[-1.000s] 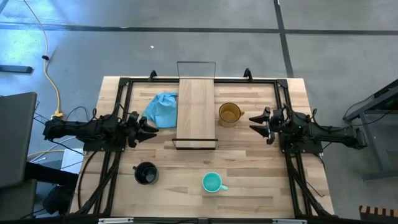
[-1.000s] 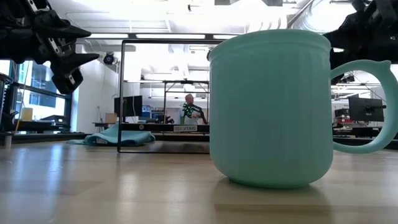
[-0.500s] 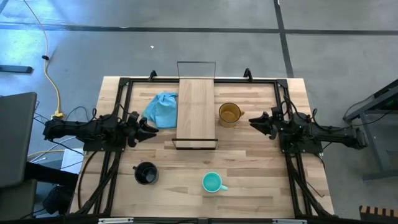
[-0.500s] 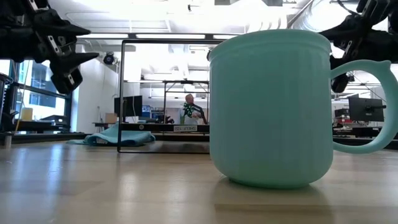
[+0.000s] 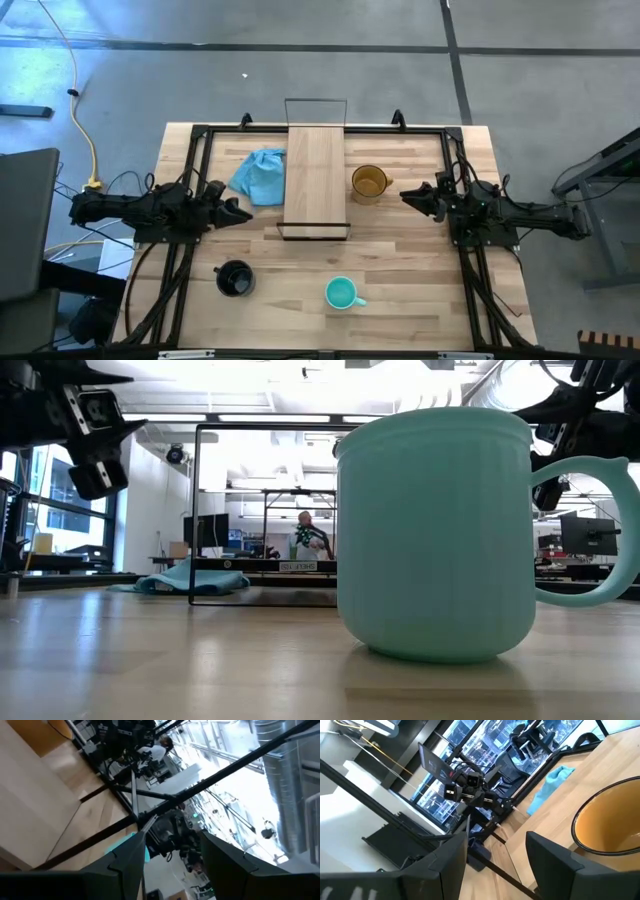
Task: Stack small to large cups/mugs on shelf
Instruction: Put the light blue mug on the shelf
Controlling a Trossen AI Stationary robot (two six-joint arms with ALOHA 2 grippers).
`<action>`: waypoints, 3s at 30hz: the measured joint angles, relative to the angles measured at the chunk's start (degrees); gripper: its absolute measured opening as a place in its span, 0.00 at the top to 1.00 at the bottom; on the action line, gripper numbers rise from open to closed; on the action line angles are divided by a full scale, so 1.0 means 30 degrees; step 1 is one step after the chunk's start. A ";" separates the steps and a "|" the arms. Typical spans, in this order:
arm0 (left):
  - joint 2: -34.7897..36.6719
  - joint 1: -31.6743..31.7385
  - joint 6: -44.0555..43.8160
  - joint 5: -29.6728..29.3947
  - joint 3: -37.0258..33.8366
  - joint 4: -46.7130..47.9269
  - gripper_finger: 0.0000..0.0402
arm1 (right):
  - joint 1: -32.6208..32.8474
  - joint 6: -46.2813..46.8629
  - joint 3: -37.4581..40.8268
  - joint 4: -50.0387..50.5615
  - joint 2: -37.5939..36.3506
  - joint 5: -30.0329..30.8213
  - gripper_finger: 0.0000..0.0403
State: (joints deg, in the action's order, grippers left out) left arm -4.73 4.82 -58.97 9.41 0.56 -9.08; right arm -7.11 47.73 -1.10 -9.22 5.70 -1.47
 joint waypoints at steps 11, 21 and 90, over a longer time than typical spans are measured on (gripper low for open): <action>-0.0007 0.0015 -0.0805 0.2139 0.0000 -0.1642 0.55 | 0.0000 0.0257 0.0000 0.0557 -0.0002 0.0143 0.52; -0.0007 0.0015 0.0957 -0.0201 0.0000 -0.1784 0.55 | 0.0000 -0.0740 0.0000 0.0569 -0.0002 -0.0077 0.52; -0.0138 0.0015 0.7005 -0.4110 0.0000 0.2613 0.55 | 0.0000 -0.2566 0.0000 0.2478 0.0005 0.1811 0.52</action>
State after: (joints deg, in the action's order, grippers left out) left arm -5.15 4.86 -37.95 -2.92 0.56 -1.24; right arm -7.11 40.04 -1.10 -1.78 5.72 3.97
